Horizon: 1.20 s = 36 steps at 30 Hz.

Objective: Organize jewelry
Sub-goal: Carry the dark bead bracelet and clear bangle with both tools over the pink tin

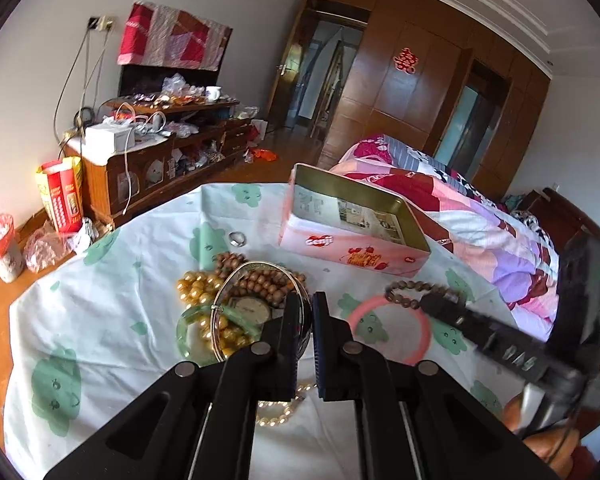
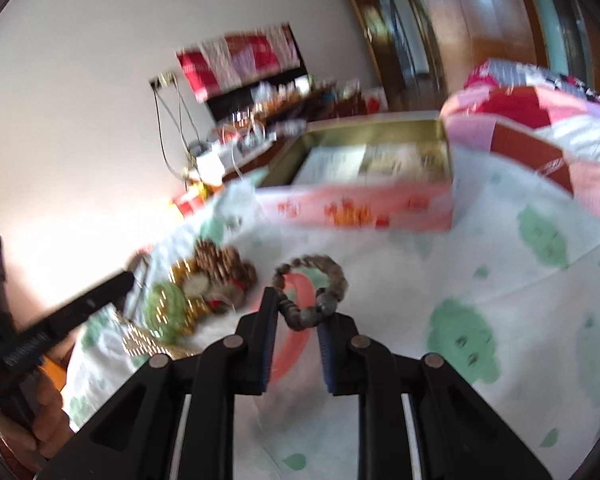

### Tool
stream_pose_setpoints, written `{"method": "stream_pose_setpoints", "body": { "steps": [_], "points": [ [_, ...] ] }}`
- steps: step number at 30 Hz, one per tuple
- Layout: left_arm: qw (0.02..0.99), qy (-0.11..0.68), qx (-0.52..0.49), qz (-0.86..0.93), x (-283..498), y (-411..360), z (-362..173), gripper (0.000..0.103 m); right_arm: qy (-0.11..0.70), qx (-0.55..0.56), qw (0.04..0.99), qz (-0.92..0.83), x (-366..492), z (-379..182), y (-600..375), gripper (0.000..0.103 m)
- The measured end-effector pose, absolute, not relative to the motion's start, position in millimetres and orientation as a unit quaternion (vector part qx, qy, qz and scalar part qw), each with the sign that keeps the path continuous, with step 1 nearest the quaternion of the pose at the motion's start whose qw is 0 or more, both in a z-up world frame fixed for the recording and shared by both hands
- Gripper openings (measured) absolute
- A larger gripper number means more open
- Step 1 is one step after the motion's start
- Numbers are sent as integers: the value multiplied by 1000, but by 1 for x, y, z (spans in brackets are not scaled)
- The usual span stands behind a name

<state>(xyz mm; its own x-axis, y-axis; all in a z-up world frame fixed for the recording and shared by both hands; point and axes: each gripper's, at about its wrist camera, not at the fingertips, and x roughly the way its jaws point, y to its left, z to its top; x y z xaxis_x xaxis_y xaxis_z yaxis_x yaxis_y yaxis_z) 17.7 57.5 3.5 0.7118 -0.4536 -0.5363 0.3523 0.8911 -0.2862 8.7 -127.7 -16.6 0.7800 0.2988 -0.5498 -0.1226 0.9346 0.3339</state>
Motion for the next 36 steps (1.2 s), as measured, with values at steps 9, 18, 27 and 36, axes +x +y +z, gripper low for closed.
{"method": "stream_pose_setpoints", "body": {
  "steps": [9, 18, 27, 36],
  "points": [
    [920, 306, -64, -236, 28, 31, 10, 5, 300, 128, 940, 97, 29, -2, -148, 13],
    [917, 306, -47, -253, 32, 11, 10, 5, 332, 159, 926, 84, 35, -11, -184, 41],
    [917, 307, -41, -250, 28, 7, 11, 5, 423, 52, 904, 40, 56, -47, -157, 37],
    [918, 308, -48, -244, 31, 8, 10, 5, 396, 34, 916, 60, 42, -33, -155, 12]
  ]
}}
